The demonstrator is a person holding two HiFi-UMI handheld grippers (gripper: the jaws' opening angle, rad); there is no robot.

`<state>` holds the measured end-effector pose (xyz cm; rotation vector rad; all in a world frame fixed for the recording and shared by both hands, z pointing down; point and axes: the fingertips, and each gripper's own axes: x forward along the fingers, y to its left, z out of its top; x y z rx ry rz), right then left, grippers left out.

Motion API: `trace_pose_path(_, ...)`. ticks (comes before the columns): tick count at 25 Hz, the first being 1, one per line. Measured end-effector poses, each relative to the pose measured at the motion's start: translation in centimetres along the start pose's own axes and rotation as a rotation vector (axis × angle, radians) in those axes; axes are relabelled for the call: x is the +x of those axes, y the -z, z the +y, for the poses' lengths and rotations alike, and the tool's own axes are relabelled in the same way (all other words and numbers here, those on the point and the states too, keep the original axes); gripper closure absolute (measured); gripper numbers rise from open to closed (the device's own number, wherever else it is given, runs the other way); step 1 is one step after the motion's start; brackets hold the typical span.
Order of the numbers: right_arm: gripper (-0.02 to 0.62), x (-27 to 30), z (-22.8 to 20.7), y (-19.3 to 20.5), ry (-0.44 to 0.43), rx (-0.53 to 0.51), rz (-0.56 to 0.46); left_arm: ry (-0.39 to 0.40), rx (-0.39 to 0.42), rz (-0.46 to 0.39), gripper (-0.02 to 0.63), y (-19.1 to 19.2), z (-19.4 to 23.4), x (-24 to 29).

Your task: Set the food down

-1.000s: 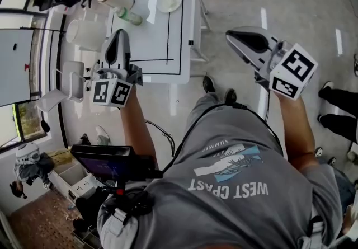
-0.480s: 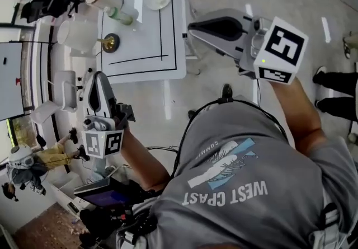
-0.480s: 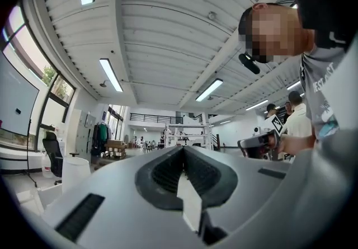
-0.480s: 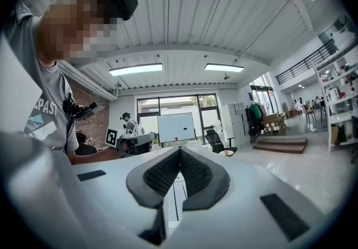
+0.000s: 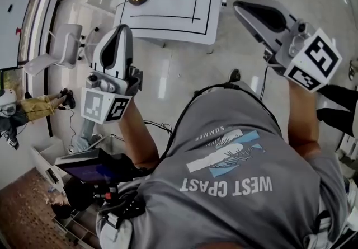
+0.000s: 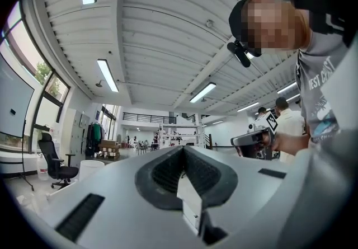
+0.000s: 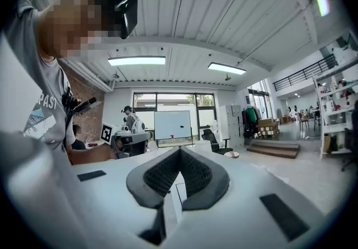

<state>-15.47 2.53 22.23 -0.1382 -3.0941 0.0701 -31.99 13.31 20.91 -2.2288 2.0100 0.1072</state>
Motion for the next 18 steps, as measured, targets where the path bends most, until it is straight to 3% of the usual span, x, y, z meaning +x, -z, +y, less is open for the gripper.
trace_pose_path(8, 0.589, 1.0, 2.4, 1.1, 0.081, 0.01, -0.015, 0.084, -0.003, 0.002, 0.598, 1.0, 0.9, -1.7)
trace_pose_path(18, 0.589, 0.6, 6.7, 3.0, 0.127, 0.003, -0.012, 0.126, -0.01, -0.008, 0.598, 2.3, 0.2, -5.7)
